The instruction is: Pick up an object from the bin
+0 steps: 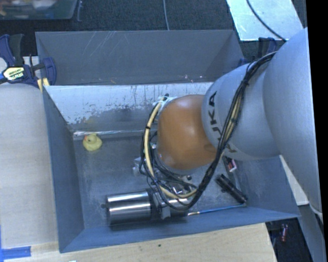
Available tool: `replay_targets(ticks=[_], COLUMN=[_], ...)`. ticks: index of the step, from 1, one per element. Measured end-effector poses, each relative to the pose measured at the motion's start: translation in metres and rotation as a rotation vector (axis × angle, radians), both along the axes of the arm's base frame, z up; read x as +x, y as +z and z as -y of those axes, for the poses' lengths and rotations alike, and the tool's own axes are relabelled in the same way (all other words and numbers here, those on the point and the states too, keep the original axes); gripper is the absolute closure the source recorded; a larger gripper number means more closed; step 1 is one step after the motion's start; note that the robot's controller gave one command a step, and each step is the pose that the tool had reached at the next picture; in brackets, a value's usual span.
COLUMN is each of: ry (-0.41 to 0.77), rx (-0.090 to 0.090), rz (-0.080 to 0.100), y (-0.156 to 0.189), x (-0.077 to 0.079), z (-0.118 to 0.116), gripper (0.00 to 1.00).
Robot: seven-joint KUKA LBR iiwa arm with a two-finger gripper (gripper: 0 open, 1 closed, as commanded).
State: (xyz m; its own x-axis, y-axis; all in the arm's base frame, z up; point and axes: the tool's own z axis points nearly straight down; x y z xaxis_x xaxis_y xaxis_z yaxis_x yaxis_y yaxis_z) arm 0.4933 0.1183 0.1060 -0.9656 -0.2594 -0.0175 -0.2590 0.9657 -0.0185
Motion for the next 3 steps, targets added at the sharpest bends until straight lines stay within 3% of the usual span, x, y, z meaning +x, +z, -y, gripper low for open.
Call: replay_targets(ticks=[1, 2, 3], ry=[-0.148, -0.103, -0.103], rx=[0.004, -0.005, -0.005], rz=[-0.019, -0.044, -0.044], y=[-0.007, -0.024, -0.024], x=[-0.005, -0.006, -0.006], z=[0.004, -0.001, -0.001], gripper=[0.00, 1.00, 1.00])
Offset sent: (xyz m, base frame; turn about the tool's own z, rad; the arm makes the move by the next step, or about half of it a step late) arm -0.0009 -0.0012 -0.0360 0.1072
